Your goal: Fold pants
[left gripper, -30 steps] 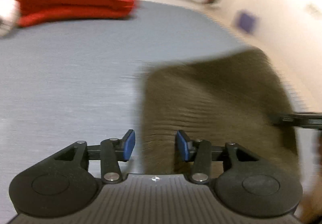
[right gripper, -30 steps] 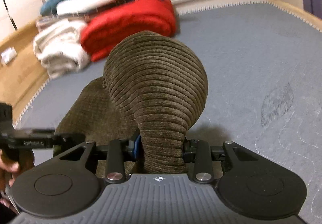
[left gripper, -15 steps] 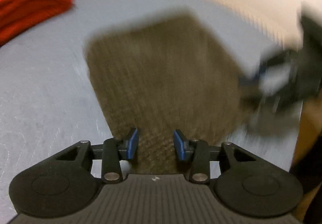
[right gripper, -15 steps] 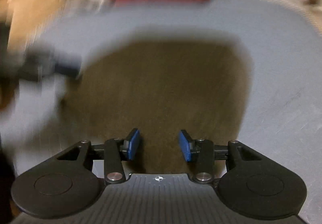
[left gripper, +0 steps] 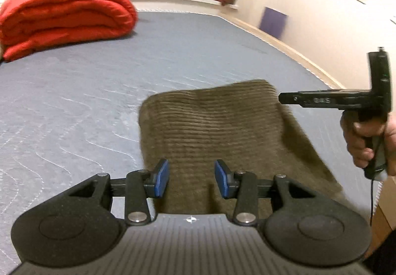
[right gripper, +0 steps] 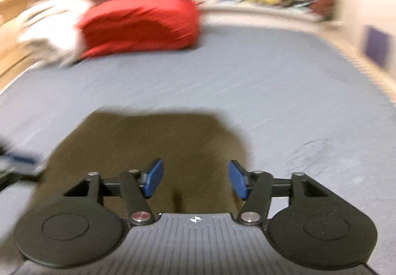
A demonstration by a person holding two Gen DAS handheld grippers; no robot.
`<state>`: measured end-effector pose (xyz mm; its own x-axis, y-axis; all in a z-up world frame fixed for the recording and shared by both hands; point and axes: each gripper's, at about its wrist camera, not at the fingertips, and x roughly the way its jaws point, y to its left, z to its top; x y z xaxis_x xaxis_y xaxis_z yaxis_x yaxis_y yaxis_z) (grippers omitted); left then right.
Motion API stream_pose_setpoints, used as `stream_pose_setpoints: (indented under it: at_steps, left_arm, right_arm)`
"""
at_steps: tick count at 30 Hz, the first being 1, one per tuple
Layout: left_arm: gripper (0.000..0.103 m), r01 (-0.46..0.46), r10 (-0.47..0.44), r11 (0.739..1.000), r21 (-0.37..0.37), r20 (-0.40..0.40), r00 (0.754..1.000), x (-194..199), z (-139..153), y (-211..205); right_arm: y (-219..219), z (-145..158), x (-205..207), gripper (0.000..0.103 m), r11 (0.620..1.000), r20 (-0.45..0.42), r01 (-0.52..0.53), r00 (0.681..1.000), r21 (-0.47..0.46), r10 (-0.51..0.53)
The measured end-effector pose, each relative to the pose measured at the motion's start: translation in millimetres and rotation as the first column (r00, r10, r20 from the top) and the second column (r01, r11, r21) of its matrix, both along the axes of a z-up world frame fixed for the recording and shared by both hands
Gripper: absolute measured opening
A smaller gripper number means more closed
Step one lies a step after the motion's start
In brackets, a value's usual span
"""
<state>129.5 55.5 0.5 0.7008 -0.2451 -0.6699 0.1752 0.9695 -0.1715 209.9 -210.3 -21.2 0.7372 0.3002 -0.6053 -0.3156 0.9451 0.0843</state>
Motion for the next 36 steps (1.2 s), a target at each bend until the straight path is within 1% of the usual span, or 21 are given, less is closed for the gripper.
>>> stream_pose_setpoints:
  at_steps: [1, 2, 3, 4, 7, 8, 10, 12, 15, 17, 19, 21, 22, 24, 26, 27, 28, 29, 31, 33, 36]
  left_arm:
    - [0.038, -0.009, 0.01, 1.0, 0.021, -0.021, 1.0, 2.8, -5.1, 0.6]
    - [0.036, -0.017, 0.021, 0.998, 0.054, -0.071, 0.997, 9.9, -13.5, -1.0]
    - [0.037, -0.022, 0.033, 0.996, 0.086, -0.129, 0.991, 15.2, -25.3, -2.4]
    - [0.038, -0.027, 0.038, 0.997, 0.079, -0.15, 0.988, 16.7, -28.9, -1.2]
    - [0.039, -0.053, 0.06, 0.998, 0.043, -0.161, 0.985, 18.7, -22.1, 1.5]
    - [0.042, -0.067, 0.071, 0.997, 0.032, -0.163, 0.984, 19.4, -19.5, 2.8]
    - [0.068, -0.102, 0.106, 0.994, 0.033, -0.156, 0.982, 18.6, -15.8, 6.5]
    - [0.078, -0.136, 0.139, 0.99, 0.031, -0.152, 0.979, 10.2, -13.2, 10.7]
    - [0.08, -0.156, 0.145, 0.987, -0.043, -0.185, 0.972, 15.7, -20.1, 23.1]
    - [0.083, -0.148, 0.123, 0.984, -0.103, -0.214, 0.969, 20.1, -26.4, 32.9]
    - [0.083, -0.131, 0.091, 0.979, -0.158, -0.239, 0.967, 23.3, -31.6, 35.7]
    - [0.085, -0.12, 0.062, 0.972, -0.201, -0.274, 0.96, 27.9, -40.4, 36.2]
    - [0.087, -0.12, 0.055, 0.97, -0.212, -0.291, 0.955, 29.9, -45.1, 36.1]
    - [0.088, -0.126, 0.049, 0.964, -0.233, -0.309, 0.95, 33.8, -52.3, 36.6]
    - [0.086, -0.133, 0.034, 0.951, -0.279, -0.334, 0.942, 37.2, -58.9, 37.7]
    - [0.079, -0.131, 0.021, 0.944, -0.302, -0.342, 0.939, 39.2, -63.1, 37.3]
    - [0.069, -0.129, 0.007, 0.935, -0.33, -0.347, 0.938, 38.9, -64.6, 36.2]
    - [0.068, -0.135, 0.007, 0.93, -0.343, -0.35, 0.937, 37.9, -64.7, 34.7]
    - [0.063, -0.127, 0.017, 0.941, -0.314, -0.33, 0.944, 34.8, -60.2, 28.4]
    - [0.062, -0.114, 0.017, 0.95, -0.292, -0.314, 0.949, 31.8, -56.6, 22.7]
    - [0.062, -0.126, 0.032, 0.95, -0.287, -0.31, 0.95, 27.7, -55.3, 21.1]
  right_arm:
    - [0.6, -8.1, 12.0, 0.062, 0.999, -0.005, 0.042, 0.999, -0.002, -0.042]
    - [3.8, -17.9, 23.9, 0.062, 0.997, -0.021, 0.072, 0.997, -0.013, -0.072]
    - [7.3, -29.0, 37.1, 0.061, 0.995, -0.044, 0.096, 0.994, -0.022, -0.097]
    - [6.5, -41.0, 47.8, 0.061, 0.991, -0.081, 0.131, 0.988, -0.025, -0.133]
    - [2.2, -63.4, 66.2, 0.061, 0.975, -0.197, 0.213, 0.96, 0.061, -0.198]
    - [2.2, -64.6, 68.4, 0.061, 0.973, -0.195, 0.223, 0.958, 0.056, -0.208]
    - [8.8, -62.3, 68.8, 0.062, 0.976, -0.163, 0.216, 0.964, 0.018, -0.211]
    - [4.1, -54.6, 64.9, 0.063, 0.977, -0.147, 0.214, 0.967, 0.021, -0.209]
    - [-10.0, -40.0, 47.9, 0.075, 0.975, -0.126, 0.218, 0.969, 0.043, -0.211]
    - [-18.2, -35.4, 33.2, 0.083, 0.98, -0.128, 0.197, 0.973, 0.03, -0.192]
    - [-27.0, -38.1, 19.7, 0.088, 0.985, -0.172, 0.168, 0.972, 0.027, -0.161]
    - [-36.1, -44.8, 10.1, 0.091, 0.988, -0.258, 0.14, 0.958, 0.056, -0.122]
    - [-40.5, -51.7, 7.1, 0.091, 0.99, -0.32, 0.115, 0.944, 0.086, -0.081]
    - [-41.1, -59.9, 1.7, 0.092, 0.991, -0.396, 0.043, 0.918, 0.125, 0.011]
    - [-34.8, -62.7, -4.7, 0.092, 0.991, -0.418, -0.037, 0.904, 0.132, 0.09]
    - [-32.7, -63.5, -6.0, 0.091, 0.99, -0.419, -0.057, 0.901, 0.132, 0.108]
    - [-32.7, -63.9, -5.8, 0.089, 0.989, -0.421, -0.056, 0.901, 0.135, 0.109]
    - [-33.8, -62.8, -5.1, 0.082, 0.987, -0.422, -0.05, 0.9, 0.151, 0.11]
    - [-40.6, -57.8, -1.5, 0.049, 0.983, -0.412, 0.004, 0.908, 0.184, 0.074]
    - [-45.0, -51.5, 0.8, 0.037, 0.976, -0.39, 0.055, 0.92, 0.212, 0.033]
    - [-39.5, -45.1, 0.5, 0.035, 0.987, -0.313, 0.02, 0.949, 0.158, 0.031]
